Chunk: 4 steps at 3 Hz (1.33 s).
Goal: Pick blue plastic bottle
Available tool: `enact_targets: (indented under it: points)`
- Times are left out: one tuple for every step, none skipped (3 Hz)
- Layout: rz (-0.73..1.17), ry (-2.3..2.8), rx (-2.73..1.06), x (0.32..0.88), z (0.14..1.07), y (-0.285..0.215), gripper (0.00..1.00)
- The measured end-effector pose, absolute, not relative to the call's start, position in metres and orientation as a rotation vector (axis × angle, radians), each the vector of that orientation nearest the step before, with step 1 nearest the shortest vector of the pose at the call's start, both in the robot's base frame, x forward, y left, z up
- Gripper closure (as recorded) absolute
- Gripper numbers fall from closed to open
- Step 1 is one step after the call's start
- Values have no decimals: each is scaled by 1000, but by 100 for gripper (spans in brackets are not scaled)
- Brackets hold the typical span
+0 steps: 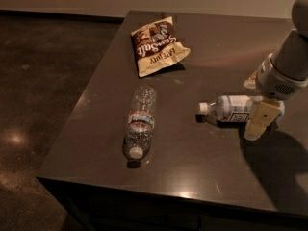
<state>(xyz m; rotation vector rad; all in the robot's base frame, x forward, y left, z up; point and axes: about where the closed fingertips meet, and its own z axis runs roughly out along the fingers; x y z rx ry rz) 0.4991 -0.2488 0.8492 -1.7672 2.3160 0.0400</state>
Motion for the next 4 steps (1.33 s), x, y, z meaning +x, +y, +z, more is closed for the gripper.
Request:
enact_targets:
  points:
    - [58,2310,-1754,499,847,-248,35]
    - [58,2307,-1750,498,859,-238,67]
    - [62,2280,-1764,498,880,-223,89]
    - [57,2245,-1789,500,903,-208,100]
